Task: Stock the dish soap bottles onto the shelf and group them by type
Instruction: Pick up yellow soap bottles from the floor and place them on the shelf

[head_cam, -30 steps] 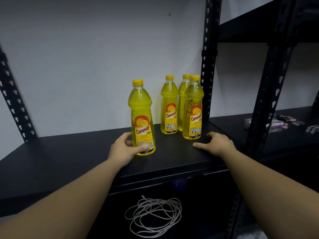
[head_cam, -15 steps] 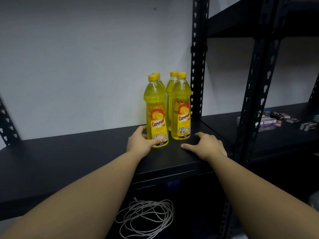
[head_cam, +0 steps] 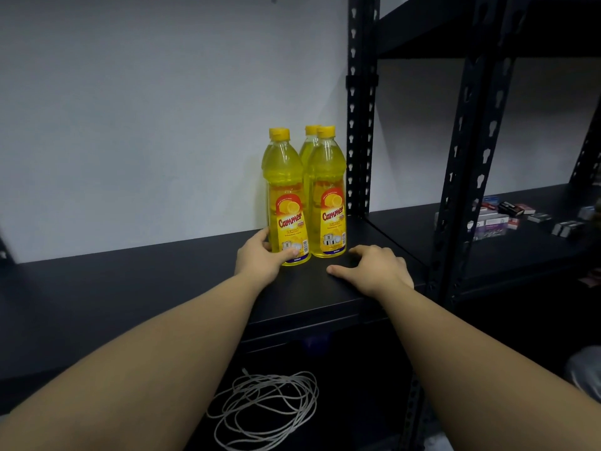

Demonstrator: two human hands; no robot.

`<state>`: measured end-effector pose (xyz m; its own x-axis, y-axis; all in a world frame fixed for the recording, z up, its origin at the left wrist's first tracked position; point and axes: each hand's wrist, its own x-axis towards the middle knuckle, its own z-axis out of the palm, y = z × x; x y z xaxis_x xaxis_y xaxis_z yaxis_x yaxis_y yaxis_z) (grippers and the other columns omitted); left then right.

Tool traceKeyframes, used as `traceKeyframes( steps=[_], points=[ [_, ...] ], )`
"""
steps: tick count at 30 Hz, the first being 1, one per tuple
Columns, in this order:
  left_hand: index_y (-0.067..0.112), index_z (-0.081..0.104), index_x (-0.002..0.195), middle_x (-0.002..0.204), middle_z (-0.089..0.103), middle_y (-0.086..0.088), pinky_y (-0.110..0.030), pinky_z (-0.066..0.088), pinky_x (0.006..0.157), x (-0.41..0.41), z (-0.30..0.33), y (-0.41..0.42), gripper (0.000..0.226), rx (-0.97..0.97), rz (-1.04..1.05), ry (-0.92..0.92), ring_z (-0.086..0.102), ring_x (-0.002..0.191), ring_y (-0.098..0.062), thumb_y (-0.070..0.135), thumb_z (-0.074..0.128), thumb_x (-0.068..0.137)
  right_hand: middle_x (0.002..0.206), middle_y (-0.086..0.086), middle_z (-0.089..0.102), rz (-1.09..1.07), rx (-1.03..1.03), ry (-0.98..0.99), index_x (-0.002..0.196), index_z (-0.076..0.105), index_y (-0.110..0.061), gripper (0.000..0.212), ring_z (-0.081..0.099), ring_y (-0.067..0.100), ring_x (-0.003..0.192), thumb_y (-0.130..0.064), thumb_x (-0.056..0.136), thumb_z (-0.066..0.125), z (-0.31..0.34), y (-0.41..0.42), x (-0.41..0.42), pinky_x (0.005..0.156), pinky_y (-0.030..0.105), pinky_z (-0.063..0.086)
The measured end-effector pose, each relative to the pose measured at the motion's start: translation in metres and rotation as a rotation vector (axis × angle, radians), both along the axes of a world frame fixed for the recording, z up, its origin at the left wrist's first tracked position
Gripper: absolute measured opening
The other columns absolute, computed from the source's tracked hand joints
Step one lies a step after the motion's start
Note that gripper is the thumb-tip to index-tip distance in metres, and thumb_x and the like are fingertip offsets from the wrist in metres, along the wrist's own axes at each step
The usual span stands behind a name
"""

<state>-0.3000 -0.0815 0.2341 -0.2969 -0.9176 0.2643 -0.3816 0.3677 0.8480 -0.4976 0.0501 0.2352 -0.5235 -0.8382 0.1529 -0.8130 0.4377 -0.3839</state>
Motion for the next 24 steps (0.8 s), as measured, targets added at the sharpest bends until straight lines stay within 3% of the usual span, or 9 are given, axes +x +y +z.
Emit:
traceKeyframes(
  steps=[4,7,10,16,21,24],
  points=[
    [0.037,0.065,0.128,0.106,0.071,0.011,-0.028,0.045,0.083,0.0,0.0,0.001,0.05,-0.003,-0.019,0.001,0.065,0.099,-0.01,0.044,0.085,0.083,0.139,0.001,0.061,0.004,0.008,0.007,0.145,0.055,-0.036,0.09,0.048,0.027,0.134,-0.092,0.075,0.053,0.0,0.0,0.0,0.107,0.049,0.038],
    [0.035,0.064,0.131,0.106,0.069,0.012,-0.025,0.044,0.078,0.0,0.002,0.003,0.052,-0.008,-0.026,-0.013,0.063,0.096,-0.007,0.045,0.083,0.084,0.139,0.0,0.062,0.005,0.006,0.007,0.145,0.055,-0.036,0.091,0.048,0.027,0.134,-0.093,0.074,0.052,-0.001,-0.001,0.0,0.107,0.049,0.039],
    [0.034,0.063,0.134,0.11,0.072,0.01,-0.029,0.049,0.086,0.0,0.002,0.003,0.056,-0.014,-0.025,-0.017,0.066,0.099,-0.009,0.046,0.083,0.084,0.138,0.001,0.062,0.006,-0.01,0.013,0.146,0.054,-0.037,0.089,0.049,0.027,0.134,-0.091,0.075,0.054,-0.001,-0.001,0.0,0.108,0.049,0.039],
    [0.016,0.034,0.156,0.138,0.062,-0.007,-0.041,0.052,0.102,0.009,-0.001,0.01,0.105,0.019,0.039,-0.134,0.062,0.124,-0.024,0.048,0.091,0.074,0.137,-0.001,0.063,0.026,-0.141,-0.08,0.144,0.052,-0.044,0.085,0.055,0.029,0.129,-0.085,0.071,0.066,-0.003,0.007,0.004,0.103,0.045,0.049],
    [0.021,0.039,0.153,0.146,0.057,-0.003,-0.042,0.049,0.108,0.041,-0.003,0.043,0.088,-0.132,-0.057,-0.376,0.056,0.132,-0.021,0.048,0.083,0.081,0.145,-0.001,0.058,0.095,-0.179,-0.131,0.151,0.047,-0.039,0.091,0.052,0.023,0.134,-0.079,0.073,0.071,-0.006,0.031,0.026,0.102,0.046,0.052],
    [0.023,0.043,0.152,0.148,0.057,-0.001,-0.042,0.048,0.109,0.067,-0.007,0.074,0.079,-0.229,-0.098,-0.418,0.055,0.135,-0.02,0.051,0.076,0.086,0.145,-0.002,0.059,0.152,-0.232,-0.148,0.15,0.05,-0.034,0.089,0.051,0.021,0.136,-0.077,0.075,0.07,-0.015,0.055,0.048,0.108,0.044,0.048]
  ],
)
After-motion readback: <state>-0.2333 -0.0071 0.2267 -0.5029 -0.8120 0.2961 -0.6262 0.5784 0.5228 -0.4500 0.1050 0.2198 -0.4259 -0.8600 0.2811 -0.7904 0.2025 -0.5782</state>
